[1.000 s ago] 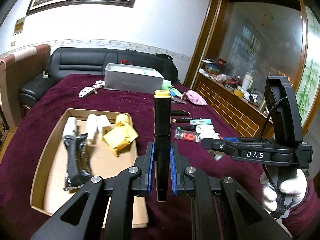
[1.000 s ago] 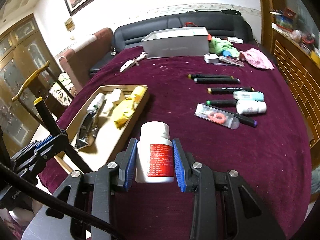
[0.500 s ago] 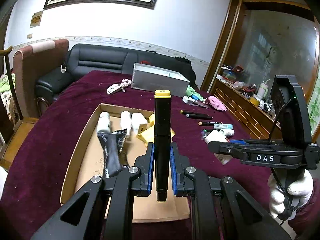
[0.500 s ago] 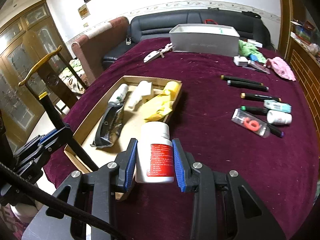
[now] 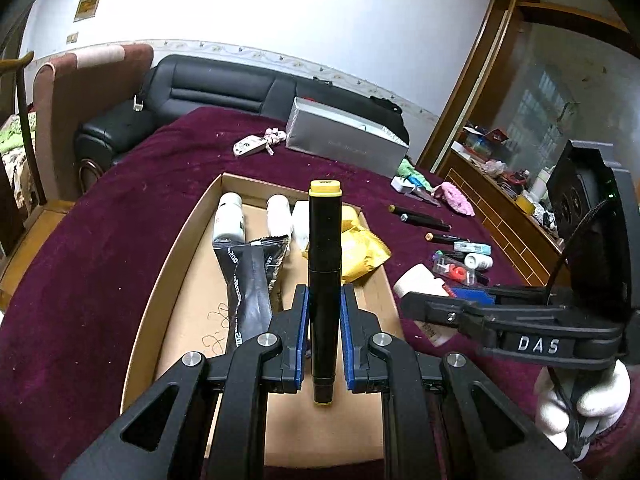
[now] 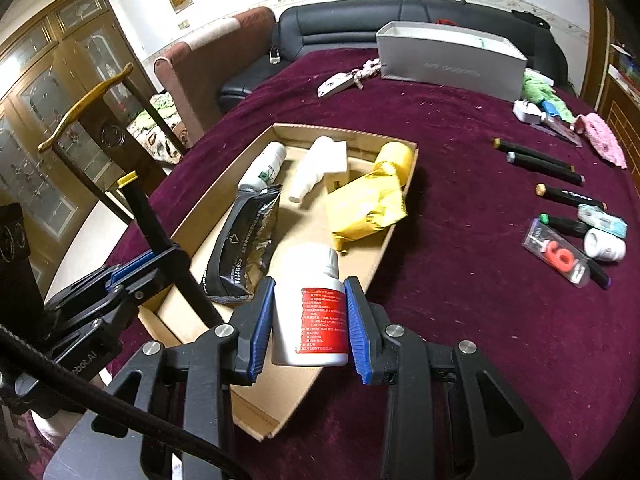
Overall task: Organize objects
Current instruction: 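Carry the white bottle and black marker over the cardboard tray, then open the right gripper to set the bottle down while the left drops the marker in the tray, then move both grippers back over the table, then grasp the clear package with the red item with the left gripper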
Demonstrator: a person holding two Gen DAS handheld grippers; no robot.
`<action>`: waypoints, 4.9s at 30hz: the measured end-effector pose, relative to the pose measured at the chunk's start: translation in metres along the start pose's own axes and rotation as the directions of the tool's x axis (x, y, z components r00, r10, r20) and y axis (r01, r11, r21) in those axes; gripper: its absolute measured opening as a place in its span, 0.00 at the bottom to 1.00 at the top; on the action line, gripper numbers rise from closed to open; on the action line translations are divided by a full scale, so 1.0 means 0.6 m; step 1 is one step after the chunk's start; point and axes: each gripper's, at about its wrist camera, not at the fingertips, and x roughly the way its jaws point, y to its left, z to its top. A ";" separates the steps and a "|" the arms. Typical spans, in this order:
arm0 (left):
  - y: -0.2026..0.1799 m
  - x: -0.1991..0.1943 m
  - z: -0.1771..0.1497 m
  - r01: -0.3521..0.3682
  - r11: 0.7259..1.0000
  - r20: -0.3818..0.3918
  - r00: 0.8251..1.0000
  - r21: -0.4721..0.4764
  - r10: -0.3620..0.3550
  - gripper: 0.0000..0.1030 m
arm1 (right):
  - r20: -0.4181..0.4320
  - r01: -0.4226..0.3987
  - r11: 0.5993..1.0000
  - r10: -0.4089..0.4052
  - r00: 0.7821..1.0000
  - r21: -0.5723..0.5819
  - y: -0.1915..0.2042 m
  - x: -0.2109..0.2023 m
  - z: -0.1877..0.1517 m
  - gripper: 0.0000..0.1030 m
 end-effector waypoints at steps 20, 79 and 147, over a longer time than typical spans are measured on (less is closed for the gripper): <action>0.002 0.086 -0.005 -0.081 0.996 -0.121 0.989 0.032 0.084 0.11 | -0.083 0.005 1.000 -0.004 0.997 0.016 -0.009 0.101 0.017 0.31; -0.075 0.020 0.030 -0.135 0.989 -0.021 0.990 0.058 0.136 0.61 | 0.070 0.012 0.994 -0.019 0.997 0.105 -0.079 0.018 0.013 0.49; -0.367 0.231 -0.019 0.233 0.908 -0.249 0.957 0.348 -0.150 0.95 | 0.311 -0.143 0.837 -0.033 0.950 0.529 -0.539 -0.125 -0.092 0.61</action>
